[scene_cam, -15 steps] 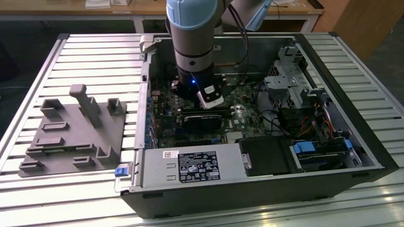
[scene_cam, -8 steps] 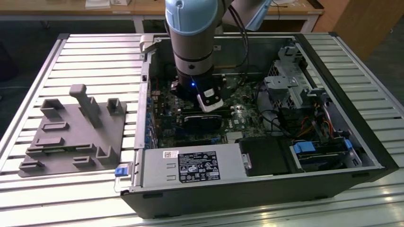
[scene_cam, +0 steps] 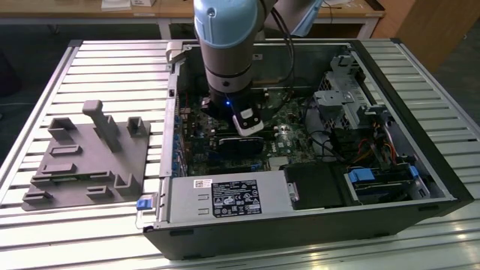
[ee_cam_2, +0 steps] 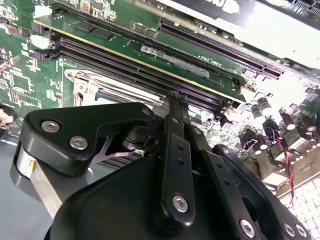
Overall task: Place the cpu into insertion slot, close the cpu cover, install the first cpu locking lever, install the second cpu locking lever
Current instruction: 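Install the second cpu locking lever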
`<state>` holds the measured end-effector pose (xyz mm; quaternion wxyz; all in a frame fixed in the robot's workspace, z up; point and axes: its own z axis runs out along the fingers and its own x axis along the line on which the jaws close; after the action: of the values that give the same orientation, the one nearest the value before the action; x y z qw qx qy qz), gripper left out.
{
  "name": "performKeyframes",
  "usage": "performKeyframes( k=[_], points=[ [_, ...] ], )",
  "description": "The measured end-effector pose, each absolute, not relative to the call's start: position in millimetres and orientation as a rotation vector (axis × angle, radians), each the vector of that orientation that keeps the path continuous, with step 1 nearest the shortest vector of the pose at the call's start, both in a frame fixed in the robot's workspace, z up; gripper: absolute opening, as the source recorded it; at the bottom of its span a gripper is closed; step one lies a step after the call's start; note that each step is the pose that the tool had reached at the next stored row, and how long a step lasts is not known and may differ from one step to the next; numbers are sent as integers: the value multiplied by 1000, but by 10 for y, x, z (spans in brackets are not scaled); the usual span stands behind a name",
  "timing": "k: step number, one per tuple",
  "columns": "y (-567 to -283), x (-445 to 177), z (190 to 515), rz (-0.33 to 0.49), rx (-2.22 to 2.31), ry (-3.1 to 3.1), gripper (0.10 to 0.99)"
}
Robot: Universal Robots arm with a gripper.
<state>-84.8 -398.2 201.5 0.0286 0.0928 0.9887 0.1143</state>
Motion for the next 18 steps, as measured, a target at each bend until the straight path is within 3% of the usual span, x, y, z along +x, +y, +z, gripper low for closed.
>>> performKeyframes(
  k=[18],
  points=[
    [-3999,-925,1920,473,290,3041,106]
  ],
)
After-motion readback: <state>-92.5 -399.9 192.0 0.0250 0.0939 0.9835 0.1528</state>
